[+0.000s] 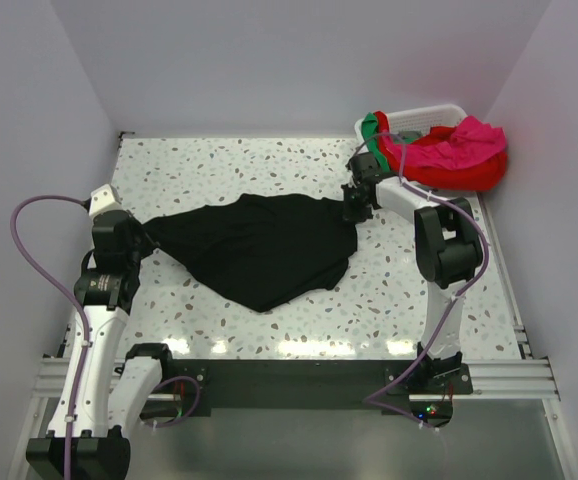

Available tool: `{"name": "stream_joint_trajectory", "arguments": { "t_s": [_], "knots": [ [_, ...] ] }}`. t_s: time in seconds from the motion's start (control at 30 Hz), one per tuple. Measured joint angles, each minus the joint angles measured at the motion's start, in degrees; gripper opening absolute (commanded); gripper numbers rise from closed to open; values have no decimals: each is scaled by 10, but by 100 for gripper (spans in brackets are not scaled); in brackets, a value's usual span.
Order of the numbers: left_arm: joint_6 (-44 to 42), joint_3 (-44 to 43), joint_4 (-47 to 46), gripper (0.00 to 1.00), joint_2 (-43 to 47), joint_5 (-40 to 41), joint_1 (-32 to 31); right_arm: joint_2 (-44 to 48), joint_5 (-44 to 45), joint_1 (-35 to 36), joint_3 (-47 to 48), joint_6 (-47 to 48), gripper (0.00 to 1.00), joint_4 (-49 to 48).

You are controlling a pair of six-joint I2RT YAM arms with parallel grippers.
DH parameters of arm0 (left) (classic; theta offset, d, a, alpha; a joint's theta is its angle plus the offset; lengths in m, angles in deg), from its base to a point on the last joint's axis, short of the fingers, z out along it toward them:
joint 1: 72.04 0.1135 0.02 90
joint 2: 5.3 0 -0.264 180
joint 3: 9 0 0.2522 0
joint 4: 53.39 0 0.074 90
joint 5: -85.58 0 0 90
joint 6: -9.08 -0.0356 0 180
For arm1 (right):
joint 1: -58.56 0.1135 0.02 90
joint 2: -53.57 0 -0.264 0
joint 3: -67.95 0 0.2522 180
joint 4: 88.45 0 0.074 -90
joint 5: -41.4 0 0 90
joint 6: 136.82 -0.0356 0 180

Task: Fold and stack the t-shirts
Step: Flatten the tshirt out

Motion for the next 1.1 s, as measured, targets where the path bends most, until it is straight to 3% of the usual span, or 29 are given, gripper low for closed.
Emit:
{"name": "stream_joint_trajectory", "arguments": {
  "t_s": [0.2,0.33,0.43,1.1],
  "knots": [
    [0,0,0,0,0,0,0,1,-7,0,0,2,8,3],
    [0,2,-1,0,0,0,0,6,-6,0,0,3,21,11],
    [0,8,-1,0,0,0,0,16,-6,0,-2,6,25,13],
    [0,19,-2,0,10,0,0,24,-17,0,-7,7,23,12]
  ]
}}
